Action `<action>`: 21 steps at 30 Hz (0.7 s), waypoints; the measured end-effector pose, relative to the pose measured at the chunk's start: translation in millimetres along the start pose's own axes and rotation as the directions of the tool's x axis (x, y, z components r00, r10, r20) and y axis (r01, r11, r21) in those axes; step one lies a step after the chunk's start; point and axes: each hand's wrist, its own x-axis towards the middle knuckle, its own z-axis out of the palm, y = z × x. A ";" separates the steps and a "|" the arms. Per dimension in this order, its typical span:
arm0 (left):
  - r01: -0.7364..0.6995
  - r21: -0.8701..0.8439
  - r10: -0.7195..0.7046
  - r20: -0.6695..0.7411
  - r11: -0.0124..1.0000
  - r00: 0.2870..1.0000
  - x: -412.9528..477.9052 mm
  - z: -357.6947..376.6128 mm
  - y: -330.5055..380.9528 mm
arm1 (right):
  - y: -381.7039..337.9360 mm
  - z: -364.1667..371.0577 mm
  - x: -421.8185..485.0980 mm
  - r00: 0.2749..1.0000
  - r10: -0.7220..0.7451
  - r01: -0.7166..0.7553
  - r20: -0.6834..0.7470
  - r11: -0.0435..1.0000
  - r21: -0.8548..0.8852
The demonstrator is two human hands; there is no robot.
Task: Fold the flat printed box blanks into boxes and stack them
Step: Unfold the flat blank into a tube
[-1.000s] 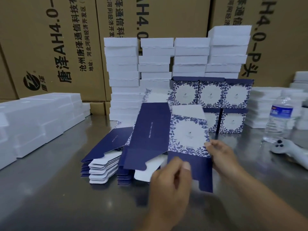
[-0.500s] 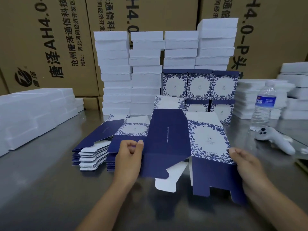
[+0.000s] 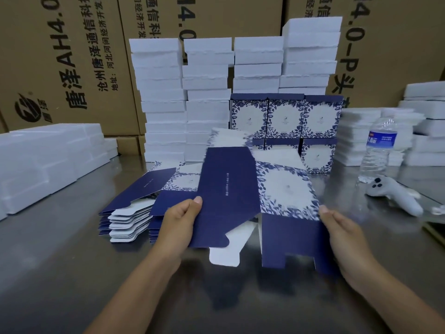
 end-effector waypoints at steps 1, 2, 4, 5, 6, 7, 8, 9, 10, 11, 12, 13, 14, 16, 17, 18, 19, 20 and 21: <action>0.000 -0.005 0.000 -0.021 1.000 1.000 1.2 -0.9 -0.7 | 0.0 1.6 -1.7 1.000 -0.004 0.004 0.010 1.000 -0.016; 0.004 -0.004 -0.004 -0.034 1.000 0.999 2.1 -1.4 -1.2 | -0.1 2.4 -3.1 1.000 -0.002 0.003 0.021 1.000 -0.031; 0.013 0.010 -0.013 -0.030 1.000 0.999 3.7 -2.6 -2.9 | -1.2 1.5 -5.3 0.999 0.021 -0.019 0.037 0.999 -0.048; 0.019 0.020 -0.018 -0.022 1.000 1.000 4.6 -2.8 -4.2 | -2.2 0.5 -5.9 0.998 0.039 -0.037 0.045 0.998 -0.043; 0.028 0.029 -0.027 -0.015 0.999 1.000 5.3 -3.2 -4.8 | -4.0 -0.1 -6.0 0.997 0.063 -0.061 0.052 0.998 -0.028; 0.035 0.033 -0.035 -0.008 0.999 0.999 5.8 -3.6 -5.2 | -6.1 -0.3 -6.3 0.994 0.089 -0.088 0.057 0.996 -0.008; 0.044 0.036 -0.045 0.004 0.998 0.999 6.0 -3.9 -5.4 | -8.4 -0.4 -6.5 0.992 0.114 -0.115 0.059 0.993 0.011; 0.054 0.044 -0.055 0.023 0.998 0.998 6.1 -3.7 -5.6 | -10.3 -0.3 -6.5 0.990 0.132 -0.134 0.056 0.991 0.022; 0.060 0.058 -0.063 0.048 0.996 0.997 5.7 -3.3 -6.0 | -11.5 -0.4 -7.0 0.989 0.136 -0.137 0.051 0.990 0.015; 0.061 0.068 -0.066 0.067 0.996 0.996 5.0 -2.6 -6.2 | -12.2 -0.7 -7.4 0.991 0.128 -0.127 0.048 0.992 -0.019; 0.058 0.069 -0.063 0.074 0.996 0.995 4.6 -2.0 -6.5 | -12.5 -1.4 -7.9 0.993 0.113 -0.110 0.047 0.992 -0.060; 0.054 0.063 -0.058 0.072 0.997 0.996 3.9 -1.4 -6.5 | -12.6 -2.4 -8.4 0.994 0.098 -0.094 0.046 0.992 -0.090; 0.050 0.052 -0.054 0.069 0.997 0.996 3.8 -0.5 -6.7 | -12.5 -3.6 -8.7 0.995 0.087 -0.082 0.044 0.991 -0.104; 0.044 0.018 -0.045 0.056 0.999 0.997 4.6 1.6 -7.1 | -12.0 -5.4 -8.0 0.996 0.073 -0.068 0.045 0.992 -0.106; 0.045 0.004 -0.045 0.045 0.999 0.998 4.9 2.6 -7.1 | -11.6 -5.5 -7.8 0.996 0.071 -0.065 0.050 0.993 -0.103; 0.041 0.008 -0.042 0.036 0.999 0.998 4.8 3.0 -7.2 | -11.5 -5.3 -7.6 0.996 0.072 -0.066 0.057 0.993 -0.102; 0.028 0.037 -0.029 0.034 0.999 0.999 4.8 2.9 -8.3 | -10.9 -5.1 -7.7 0.995 0.077 -0.070 0.066 0.992 -0.103; 0.010 0.077 -0.013 0.039 0.997 0.999 5.2 2.6 -9.9 | -10.0 -5.1 -7.5 0.994 0.085 -0.077 0.071 0.991 -0.105; -0.004 0.109 -0.001 0.045 0.994 0.999 5.7 2.0 -11.5 | -9.4 -5.1 -7.1 0.993 0.095 -0.087 0.071 0.991 -0.101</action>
